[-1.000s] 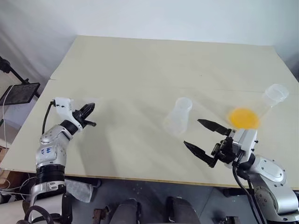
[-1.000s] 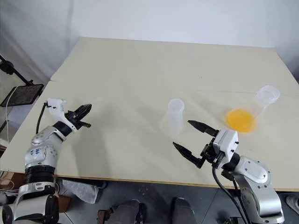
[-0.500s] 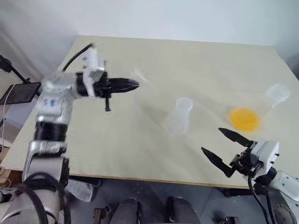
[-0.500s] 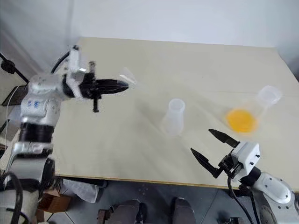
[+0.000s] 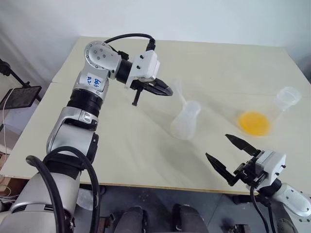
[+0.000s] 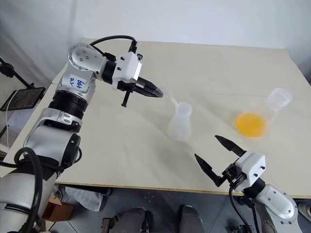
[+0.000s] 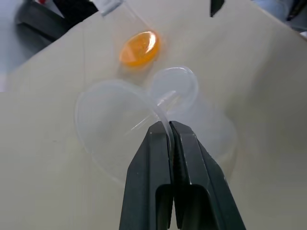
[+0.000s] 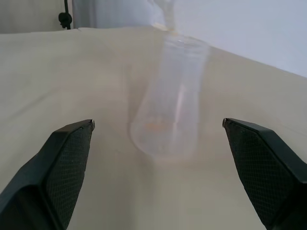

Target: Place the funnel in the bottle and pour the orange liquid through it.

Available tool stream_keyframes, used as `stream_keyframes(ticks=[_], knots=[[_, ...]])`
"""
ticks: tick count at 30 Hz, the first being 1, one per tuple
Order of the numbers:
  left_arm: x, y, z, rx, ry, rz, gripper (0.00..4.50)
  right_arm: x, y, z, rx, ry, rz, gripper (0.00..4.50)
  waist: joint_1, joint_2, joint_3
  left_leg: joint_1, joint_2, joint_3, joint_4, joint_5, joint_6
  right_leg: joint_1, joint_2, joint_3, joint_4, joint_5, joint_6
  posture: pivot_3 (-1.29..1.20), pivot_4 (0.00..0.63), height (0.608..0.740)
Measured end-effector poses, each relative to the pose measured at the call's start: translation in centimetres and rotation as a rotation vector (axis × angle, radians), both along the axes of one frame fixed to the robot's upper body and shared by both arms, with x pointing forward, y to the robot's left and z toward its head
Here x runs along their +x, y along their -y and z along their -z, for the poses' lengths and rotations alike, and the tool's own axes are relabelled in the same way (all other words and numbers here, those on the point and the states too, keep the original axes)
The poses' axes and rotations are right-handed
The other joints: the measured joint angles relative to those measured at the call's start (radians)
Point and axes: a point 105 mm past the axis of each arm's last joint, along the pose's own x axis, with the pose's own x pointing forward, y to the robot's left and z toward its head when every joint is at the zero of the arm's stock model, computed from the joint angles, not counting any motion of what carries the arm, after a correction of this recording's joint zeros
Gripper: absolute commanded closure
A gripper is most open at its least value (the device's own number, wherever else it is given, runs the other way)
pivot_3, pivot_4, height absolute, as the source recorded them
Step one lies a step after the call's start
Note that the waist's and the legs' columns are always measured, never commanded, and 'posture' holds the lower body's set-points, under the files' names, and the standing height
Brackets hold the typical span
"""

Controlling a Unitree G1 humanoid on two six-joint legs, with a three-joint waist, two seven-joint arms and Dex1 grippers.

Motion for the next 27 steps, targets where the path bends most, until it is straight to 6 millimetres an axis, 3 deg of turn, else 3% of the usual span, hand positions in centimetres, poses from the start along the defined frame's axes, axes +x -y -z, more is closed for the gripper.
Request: stream_keyframes(ticks=[7, 18, 21, 27], knots=[[0.1, 0.7, 0.3, 0.043, 0.031, 0.016, 4.48, 0.0, -0.1, -0.1, -0.002, 0.016, 0.006, 0.0, -0.004, 0.0, 0.0, 0.0, 0.0, 0.0, 0.0, 0.0, 0.0, 0.0, 0.0, 0.0, 0.0, 0.0, 0.0, 0.0, 0.15, 0.74], [-0.9, 4.0, 1.0, 0.128, 0.094, 0.118, 4.48, 0.3, -0.5, -0.3, 0.006, 0.044, 0.013, 0.0, -0.004, -0.001, 0.0, 0.0, 0.0, 0.0, 0.0, 0.0, 0.001, 0.0, 0.0, -0.001, 0.0, 0.0, 0.0, 0.0, 0.15, 0.74], [-0.9, 4.0, 1.3, 0.158, 0.1, 0.122, 3.81, 0.2, -0.5, -0.2, 0.008, 0.045, 0.022, 0.0, -0.004, -0.001, 0.0, 0.0, 0.0, 0.0, 0.0, 0.0, 0.001, 0.0, 0.0, -0.001, 0.0, 0.0, 0.0, 0.0, 0.15, 0.74], [-1.0, 4.4, 1.4, 0.167, 0.091, 0.129, 1.95, 0.2, -0.4, -0.2, 0.012, 0.049, 0.036, 0.0, -0.002, -0.001, 0.0, -0.001, 0.0, 0.0, 0.0, 0.0, 0.001, 0.0, 0.0, -0.001, 0.0, 0.0, 0.0, 0.0, 0.15, 0.74]])
